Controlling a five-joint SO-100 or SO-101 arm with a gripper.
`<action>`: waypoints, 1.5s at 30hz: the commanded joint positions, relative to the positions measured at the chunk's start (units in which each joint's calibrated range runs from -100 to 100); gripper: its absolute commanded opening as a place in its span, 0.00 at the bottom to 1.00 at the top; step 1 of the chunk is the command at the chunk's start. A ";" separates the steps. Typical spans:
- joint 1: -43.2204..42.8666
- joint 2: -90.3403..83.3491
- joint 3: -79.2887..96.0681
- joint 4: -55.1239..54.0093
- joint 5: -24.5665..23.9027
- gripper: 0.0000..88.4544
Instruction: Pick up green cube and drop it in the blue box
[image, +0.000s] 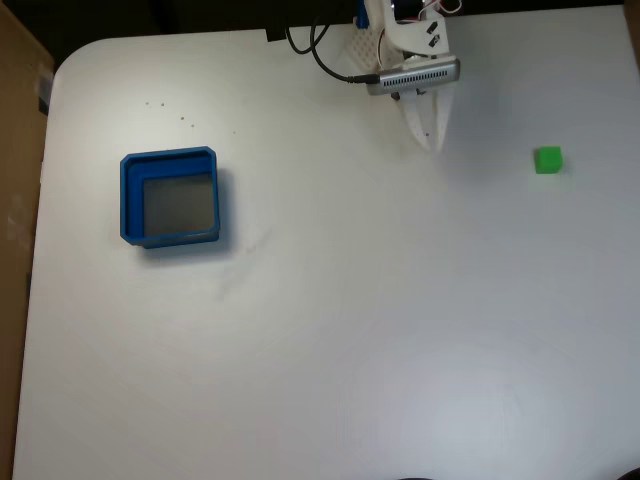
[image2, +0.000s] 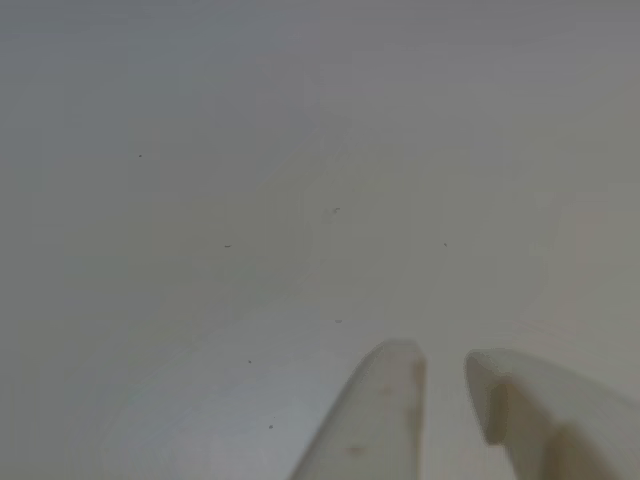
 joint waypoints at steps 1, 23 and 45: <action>-0.29 -0.91 0.00 -0.64 0.05 0.01; -19.36 -0.91 0.18 -0.64 0.00 0.01; -29.12 11.21 -7.86 -0.72 0.00 0.01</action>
